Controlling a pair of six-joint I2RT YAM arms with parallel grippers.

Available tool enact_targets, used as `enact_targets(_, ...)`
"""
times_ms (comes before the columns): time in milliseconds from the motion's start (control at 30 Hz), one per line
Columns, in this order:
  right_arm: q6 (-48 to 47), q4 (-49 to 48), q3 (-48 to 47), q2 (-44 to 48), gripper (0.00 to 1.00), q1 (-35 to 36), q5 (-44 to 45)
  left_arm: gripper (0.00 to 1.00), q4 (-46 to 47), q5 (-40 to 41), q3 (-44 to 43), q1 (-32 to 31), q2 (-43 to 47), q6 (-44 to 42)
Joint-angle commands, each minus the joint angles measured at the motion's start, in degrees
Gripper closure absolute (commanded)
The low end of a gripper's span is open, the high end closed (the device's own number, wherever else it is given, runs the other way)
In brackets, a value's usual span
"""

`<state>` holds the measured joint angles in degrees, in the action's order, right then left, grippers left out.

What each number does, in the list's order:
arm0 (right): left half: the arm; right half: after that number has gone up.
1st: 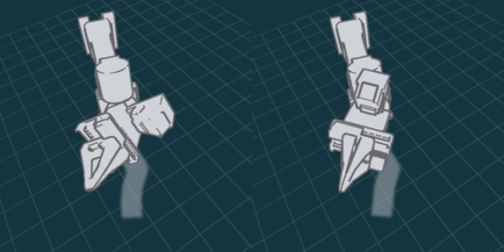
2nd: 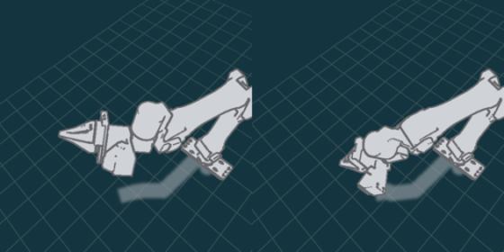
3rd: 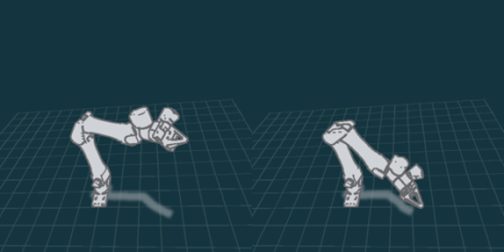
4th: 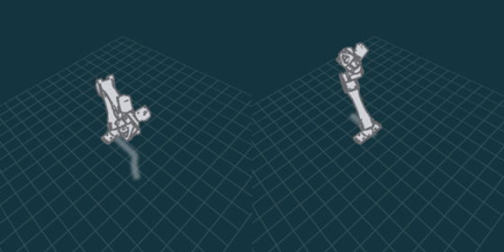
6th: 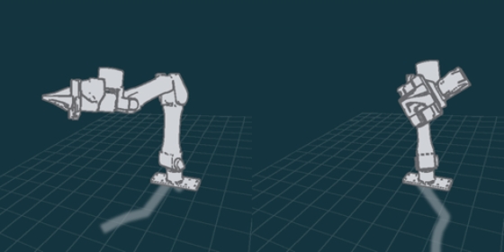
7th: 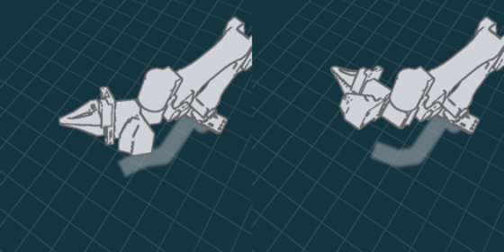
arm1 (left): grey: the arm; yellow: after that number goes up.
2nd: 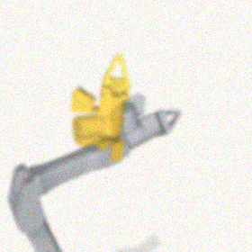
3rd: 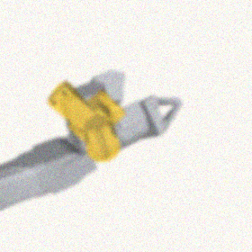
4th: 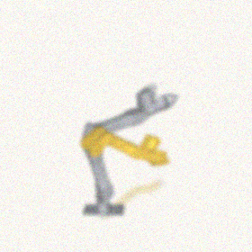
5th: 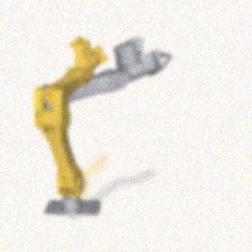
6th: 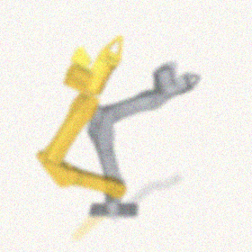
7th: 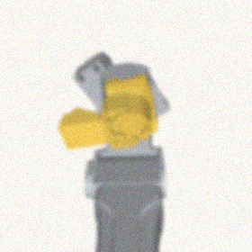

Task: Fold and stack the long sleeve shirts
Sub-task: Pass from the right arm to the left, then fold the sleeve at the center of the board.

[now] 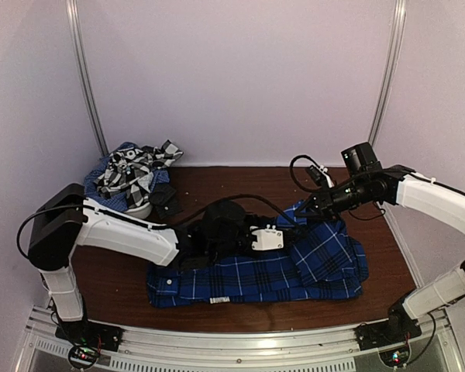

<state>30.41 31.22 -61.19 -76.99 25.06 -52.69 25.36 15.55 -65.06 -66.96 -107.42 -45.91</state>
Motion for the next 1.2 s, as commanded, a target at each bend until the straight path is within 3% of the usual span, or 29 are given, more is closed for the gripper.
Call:
enact_targets(0,-0.2,-1.6,0.9,1.6,1.0,0.3,-0.1,0.68,1.5,-4.2,-2.2,0.2,1.0,3.8)
enact_targets(200,-0.7,-1.3,0.5,1.8,0.99,0.2,0.4,1.0,-1.8,-7.3,-2.8,1.2,2.0,11.0)
enact_targets(267,-1.3,-0.4,-0.1,1.7,0.89,-0.1,1.5,1.0,-2.2,-7.4,-1.8,1.6,3.3,13.6)
enact_targets(433,-3.9,3.7,-2.6,2.1,0.5,-1.0,4.0,1.0,-5.3,-9.8,-0.2,3.8,8.0,22.6)
enact_targets(600,-5.9,7.8,-4.6,4.8,0.35,-2.5,7.7,1.0,-14.5,-10.8,-2.9,8.2,11.2,37.8)
enact_targets(733,-7.1,9.7,-4.4,6.9,0.31,-5.1,10.1,1.0,-22.6,-13.7,-3.2,13.0,13.7,49.2)
enact_targets(933,-7.8,8.3,-4.5,5.7,0.31,-7.8,20.8,1.0,-28.8,-10.5,2.8,14.1,19.0,56.1)
enact_targets(1167,-8.7,0.4,-2.4,-1.2,0.36,-7.7,32.6,1.0,-32.9,-13.1,4.3,14.3,22.7,64.1)
